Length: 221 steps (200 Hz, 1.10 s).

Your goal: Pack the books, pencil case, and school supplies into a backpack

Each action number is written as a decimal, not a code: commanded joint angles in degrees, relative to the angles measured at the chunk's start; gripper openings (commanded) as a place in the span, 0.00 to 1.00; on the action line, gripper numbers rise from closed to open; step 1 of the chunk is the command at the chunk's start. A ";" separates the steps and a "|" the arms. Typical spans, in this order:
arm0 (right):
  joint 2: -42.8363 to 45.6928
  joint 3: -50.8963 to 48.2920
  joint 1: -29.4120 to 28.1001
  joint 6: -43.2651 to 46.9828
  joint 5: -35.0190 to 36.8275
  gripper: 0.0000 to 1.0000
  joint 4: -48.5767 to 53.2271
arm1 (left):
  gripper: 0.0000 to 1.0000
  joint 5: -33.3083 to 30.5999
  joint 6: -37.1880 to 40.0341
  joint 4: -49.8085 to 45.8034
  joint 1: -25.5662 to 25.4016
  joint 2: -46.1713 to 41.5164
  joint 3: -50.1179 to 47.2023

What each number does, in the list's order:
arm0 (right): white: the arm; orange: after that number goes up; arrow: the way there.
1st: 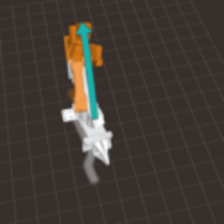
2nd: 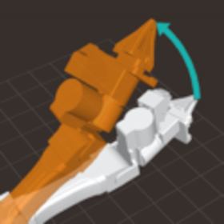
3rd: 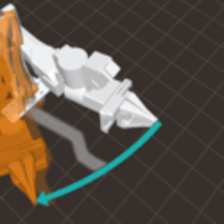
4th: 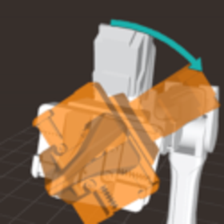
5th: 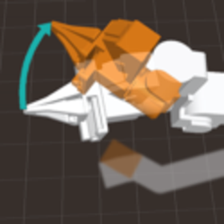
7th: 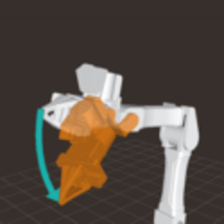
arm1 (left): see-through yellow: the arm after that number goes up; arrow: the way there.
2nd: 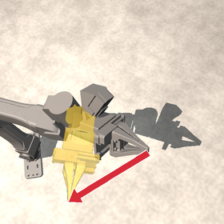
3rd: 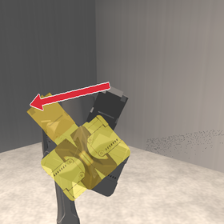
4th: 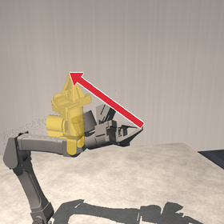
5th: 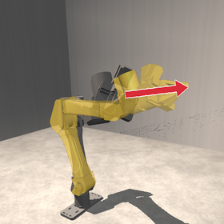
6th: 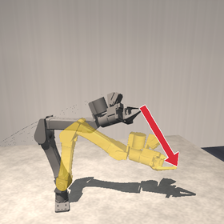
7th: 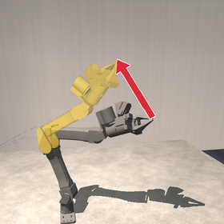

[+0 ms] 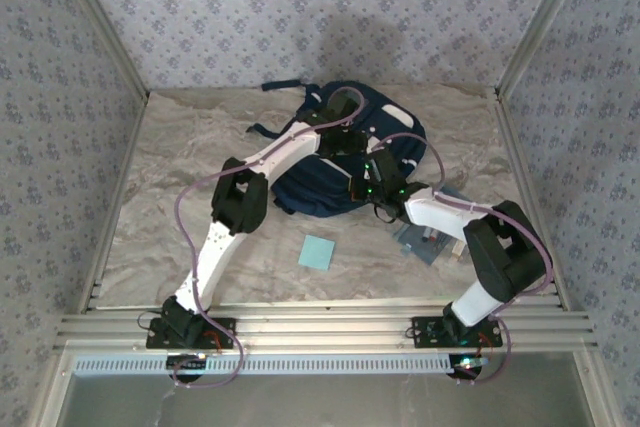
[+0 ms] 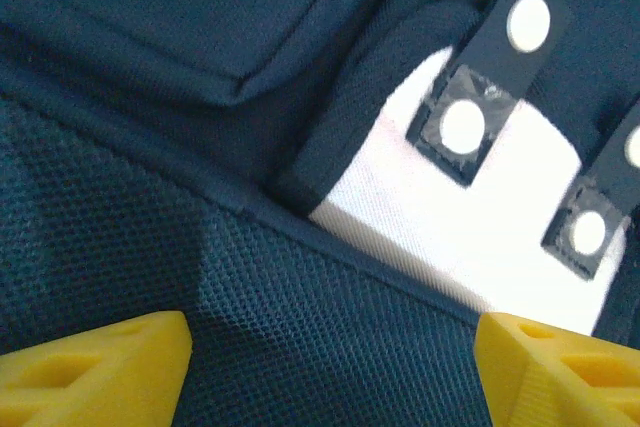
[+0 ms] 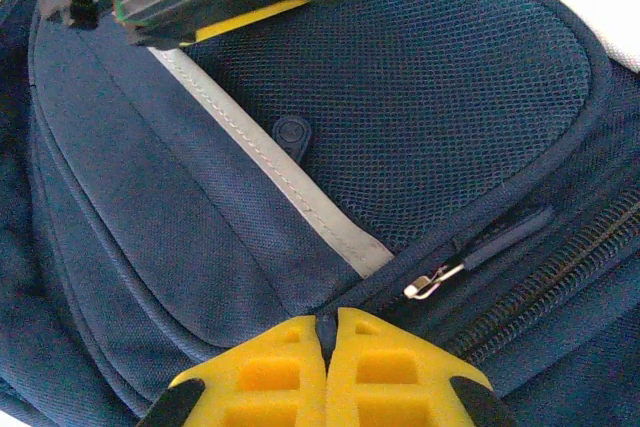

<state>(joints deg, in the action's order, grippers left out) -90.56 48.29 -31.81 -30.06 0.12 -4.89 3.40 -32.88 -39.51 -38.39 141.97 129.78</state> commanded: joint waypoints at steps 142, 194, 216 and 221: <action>-3.31 8.84 -0.12 1.38 -3.90 0.00 1.02 | 0.74 -1.72 -12.65 9.45 8.09 -42.77 -56.16; -2.56 8.75 -1.19 2.48 -3.12 0.00 2.23 | 0.74 -2.26 -24.86 23.77 9.76 -43.62 -63.39; -2.17 8.33 -1.29 2.45 -3.02 0.00 2.34 | 0.72 -2.32 -27.51 26.88 9.78 -43.16 -64.73; -2.08 8.15 -1.24 2.23 -3.02 0.00 2.26 | 0.71 -2.46 -27.65 27.31 9.82 -42.85 -64.82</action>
<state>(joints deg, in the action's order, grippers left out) -93.80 54.81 -32.34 -28.82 -2.74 -2.94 1.63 -55.44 -19.27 -28.75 99.81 65.87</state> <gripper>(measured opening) 0.048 0.728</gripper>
